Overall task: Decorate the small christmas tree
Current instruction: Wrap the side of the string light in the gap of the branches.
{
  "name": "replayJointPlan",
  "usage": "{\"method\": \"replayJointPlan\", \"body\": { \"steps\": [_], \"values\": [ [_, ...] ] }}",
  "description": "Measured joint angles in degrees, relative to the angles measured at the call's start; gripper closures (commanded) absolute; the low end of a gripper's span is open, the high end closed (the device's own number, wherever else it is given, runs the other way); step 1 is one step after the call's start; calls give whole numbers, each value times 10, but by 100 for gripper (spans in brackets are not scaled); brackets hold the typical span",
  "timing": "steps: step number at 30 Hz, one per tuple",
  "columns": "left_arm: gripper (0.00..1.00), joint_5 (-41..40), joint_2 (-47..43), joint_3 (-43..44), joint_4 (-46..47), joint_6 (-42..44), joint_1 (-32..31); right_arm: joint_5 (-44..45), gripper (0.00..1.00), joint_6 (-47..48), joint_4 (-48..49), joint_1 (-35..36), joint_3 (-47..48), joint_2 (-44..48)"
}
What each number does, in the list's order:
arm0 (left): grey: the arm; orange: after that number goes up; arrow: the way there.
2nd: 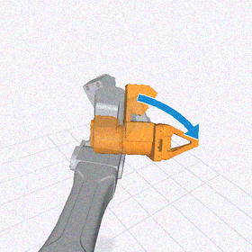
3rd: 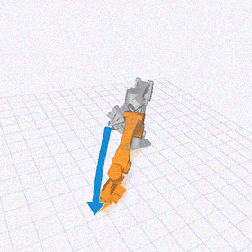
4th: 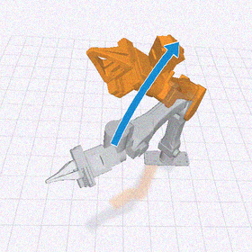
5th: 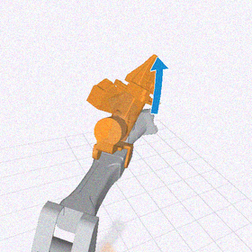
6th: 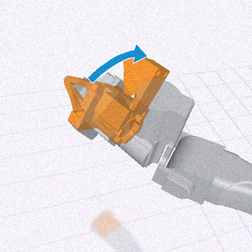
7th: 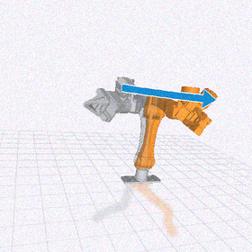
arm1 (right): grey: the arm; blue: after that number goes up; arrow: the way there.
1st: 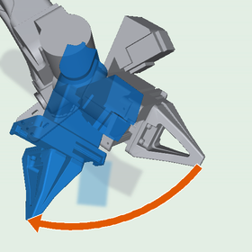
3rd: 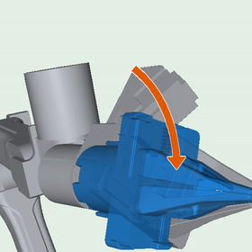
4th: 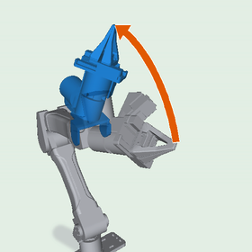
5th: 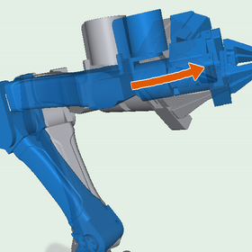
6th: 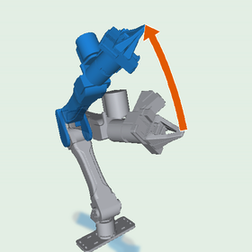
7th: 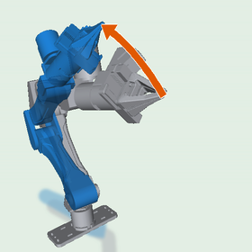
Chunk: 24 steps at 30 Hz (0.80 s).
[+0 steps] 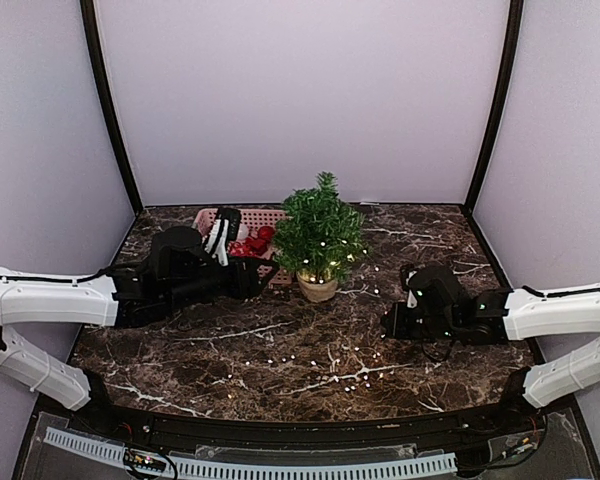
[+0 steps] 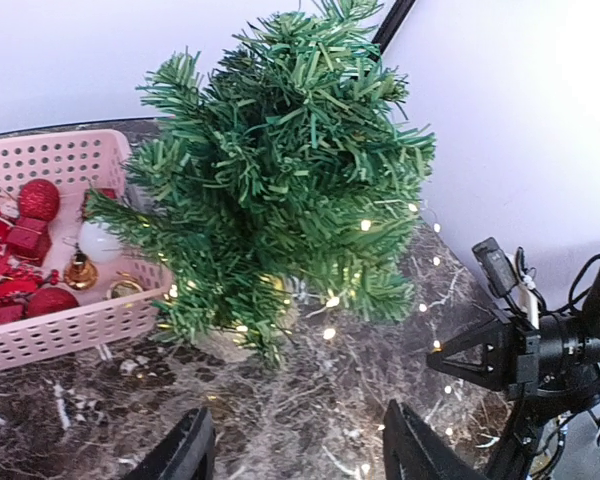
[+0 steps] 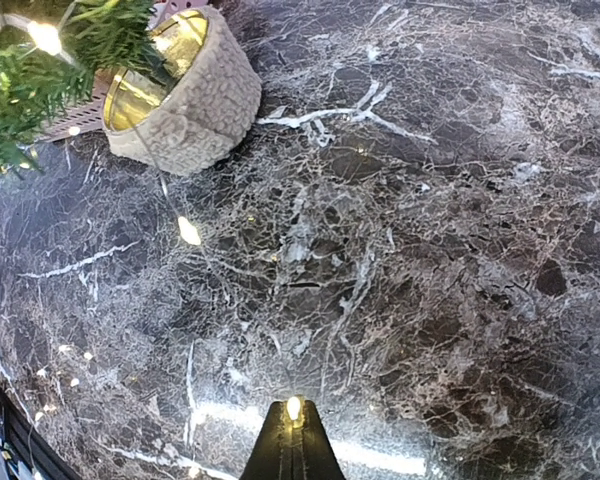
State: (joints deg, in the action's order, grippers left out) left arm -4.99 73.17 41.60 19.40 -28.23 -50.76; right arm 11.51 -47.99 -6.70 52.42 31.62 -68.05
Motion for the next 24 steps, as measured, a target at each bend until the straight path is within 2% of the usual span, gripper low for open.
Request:
{"method": "replayJointPlan", "body": {
  "steps": [6, 14, 24],
  "values": [
    [46, -2, 60, 70, -1, -43, -59, 0, 100, 2, 9, 0, 0, -1],
    [47, 22, 175, 168, 26, -80, -91, -1, 100, 6, 25, 0, 0, -3],
    [45, -96, 215, 246, -77, -41, -94, -12, 100, 6, 60, 0, -14, -2]
  ]
}}
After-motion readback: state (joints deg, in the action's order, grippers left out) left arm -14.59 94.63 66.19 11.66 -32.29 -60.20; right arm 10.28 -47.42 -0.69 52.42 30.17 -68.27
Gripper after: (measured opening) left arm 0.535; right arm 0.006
